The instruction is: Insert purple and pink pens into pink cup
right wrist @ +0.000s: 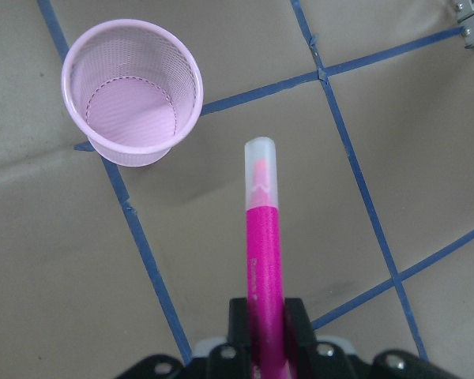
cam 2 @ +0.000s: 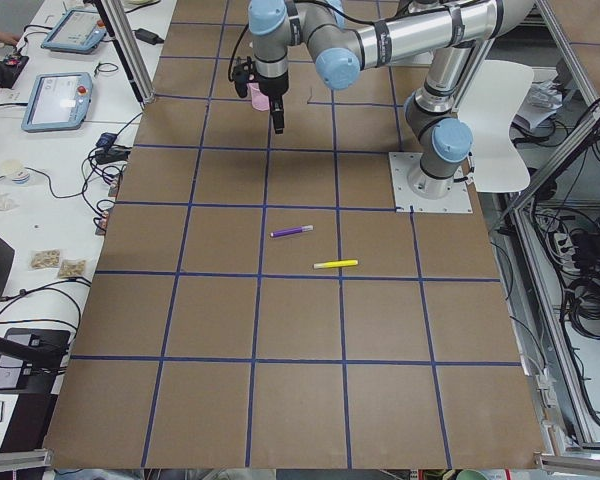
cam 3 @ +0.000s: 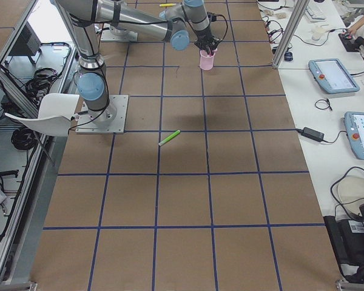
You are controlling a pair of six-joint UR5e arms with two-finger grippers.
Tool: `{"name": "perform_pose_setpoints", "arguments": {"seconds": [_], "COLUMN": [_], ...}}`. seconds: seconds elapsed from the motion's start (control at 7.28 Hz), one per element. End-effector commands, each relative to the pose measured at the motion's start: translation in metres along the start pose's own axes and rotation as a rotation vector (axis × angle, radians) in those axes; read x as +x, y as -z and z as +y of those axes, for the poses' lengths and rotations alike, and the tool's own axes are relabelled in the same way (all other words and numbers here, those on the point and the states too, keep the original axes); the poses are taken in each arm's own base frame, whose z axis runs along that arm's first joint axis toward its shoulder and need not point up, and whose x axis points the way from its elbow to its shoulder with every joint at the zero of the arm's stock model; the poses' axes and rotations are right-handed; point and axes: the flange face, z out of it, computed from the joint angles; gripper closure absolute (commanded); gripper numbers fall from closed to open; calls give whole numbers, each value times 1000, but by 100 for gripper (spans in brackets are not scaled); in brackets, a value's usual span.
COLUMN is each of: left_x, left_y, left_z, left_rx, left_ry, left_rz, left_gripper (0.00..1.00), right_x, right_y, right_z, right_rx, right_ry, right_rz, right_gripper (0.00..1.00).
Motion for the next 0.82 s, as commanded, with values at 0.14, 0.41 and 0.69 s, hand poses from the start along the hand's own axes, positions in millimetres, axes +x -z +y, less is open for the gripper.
{"name": "perform_pose_setpoints", "arguments": {"seconds": [0.14, 0.41, 0.69], "left_x": [-84, -127, -144], "left_y": [-75, -126, -168], "left_z": [-38, -64, -91], "left_rx": [-146, -210, -182], "left_ry": [109, 28, 3], "left_rz": [36, 55, -12], "left_gripper": [0, 0, 0], "right_x": [-58, -70, -76], "right_y": [-29, -48, -55], "right_z": [-101, -132, -133], "right_rx": [-204, -292, -341], "right_ry": [173, 251, 268], "right_rz": [108, 109, 127], "right_gripper": [82, 81, 80]}}
